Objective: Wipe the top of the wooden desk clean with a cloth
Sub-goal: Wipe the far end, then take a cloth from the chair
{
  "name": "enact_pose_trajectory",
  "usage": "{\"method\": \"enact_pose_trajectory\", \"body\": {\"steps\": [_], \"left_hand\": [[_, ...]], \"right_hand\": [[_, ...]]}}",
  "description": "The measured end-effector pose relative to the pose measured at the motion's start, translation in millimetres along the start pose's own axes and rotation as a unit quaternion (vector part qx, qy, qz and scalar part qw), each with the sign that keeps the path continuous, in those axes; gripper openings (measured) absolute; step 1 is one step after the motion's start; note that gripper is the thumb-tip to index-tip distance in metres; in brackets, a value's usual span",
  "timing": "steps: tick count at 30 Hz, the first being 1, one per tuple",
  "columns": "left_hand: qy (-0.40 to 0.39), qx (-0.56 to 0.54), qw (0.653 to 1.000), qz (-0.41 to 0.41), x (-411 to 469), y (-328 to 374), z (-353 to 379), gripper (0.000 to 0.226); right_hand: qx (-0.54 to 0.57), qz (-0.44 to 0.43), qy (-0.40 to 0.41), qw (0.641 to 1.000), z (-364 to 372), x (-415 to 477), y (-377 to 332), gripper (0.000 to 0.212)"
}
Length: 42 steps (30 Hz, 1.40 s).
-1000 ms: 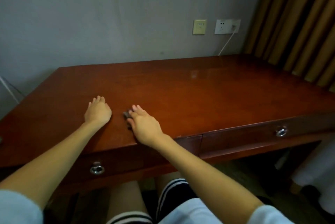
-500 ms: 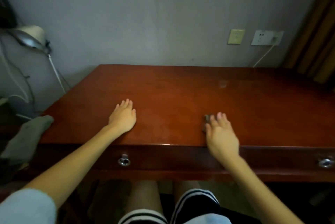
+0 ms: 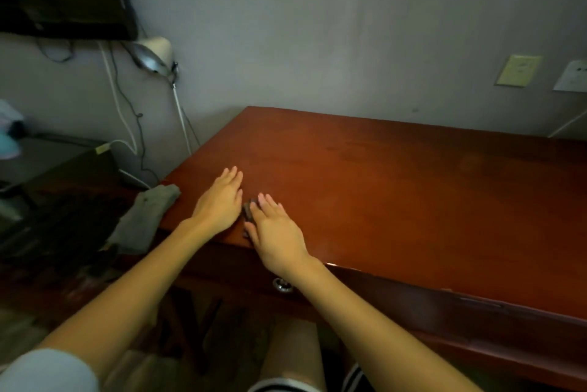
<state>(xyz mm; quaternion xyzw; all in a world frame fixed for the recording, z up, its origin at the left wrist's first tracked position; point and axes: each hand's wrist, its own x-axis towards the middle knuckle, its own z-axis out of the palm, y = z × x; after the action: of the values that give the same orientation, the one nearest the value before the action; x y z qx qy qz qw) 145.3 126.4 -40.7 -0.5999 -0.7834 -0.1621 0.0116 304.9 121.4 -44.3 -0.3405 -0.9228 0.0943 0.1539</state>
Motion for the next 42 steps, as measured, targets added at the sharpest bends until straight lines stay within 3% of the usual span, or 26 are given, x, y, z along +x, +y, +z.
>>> {"method": "enact_pose_trajectory", "body": {"steps": [4, 7, 10, 13, 15, 18, 22, 26, 30, 36, 42], "left_hand": [[0.022, 0.04, 0.999, -0.017, -21, -30, -20, 0.051], [0.018, 0.089, 0.994, -0.063, -39, -57, -32, 0.054], [0.021, 0.123, 0.987, -0.099, -58, -73, -34, 0.059], [0.052, 0.095, 0.989, -0.103, -70, -75, -31, 0.066], [0.075, 0.082, 0.987, -0.119, -71, -72, -27, 0.067], [0.083, 0.068, 0.983, -0.148, -68, -69, -23, 0.063], [0.081, 0.022, 0.989, -0.123, -68, -74, -21, 0.057], [0.039, -0.015, 0.99, -0.132, -70, -93, -32, 0.06], [0.064, -0.043, 0.979, -0.189, -83, -112, -40, 0.059], [0.187, -0.001, 0.962, -0.197, -109, -138, -75, 0.046], [0.184, 0.013, 0.964, -0.191, -127, -157, -96, 0.049]], "right_hand": [[0.091, -0.023, 0.003, 0.996, 1, 6, 3, 0.042], [0.159, 0.02, 0.063, 0.985, -25, -1, 38, 0.032], [0.109, 0.135, 0.138, 0.975, -58, -15, 103, 0.035], [0.02, 0.295, 0.092, 0.951, -69, -37, 155, 0.045], [-0.023, 0.341, 0.059, 0.938, -63, -44, 152, 0.053], [-0.034, 0.289, 0.064, 0.954, -36, -31, 100, 0.055], [-0.034, 0.166, 0.024, 0.985, 14, 6, -11, 0.055], [-0.023, 0.078, -0.009, 0.997, 47, 50, -92, 0.055], [-0.005, 0.034, -0.027, 0.999, 62, 80, -126, 0.055], [-0.003, -0.018, -0.039, 0.999, 74, 111, -168, 0.051], [0.06, -0.1, -0.064, 0.991, 52, 116, -175, 0.03]]}}
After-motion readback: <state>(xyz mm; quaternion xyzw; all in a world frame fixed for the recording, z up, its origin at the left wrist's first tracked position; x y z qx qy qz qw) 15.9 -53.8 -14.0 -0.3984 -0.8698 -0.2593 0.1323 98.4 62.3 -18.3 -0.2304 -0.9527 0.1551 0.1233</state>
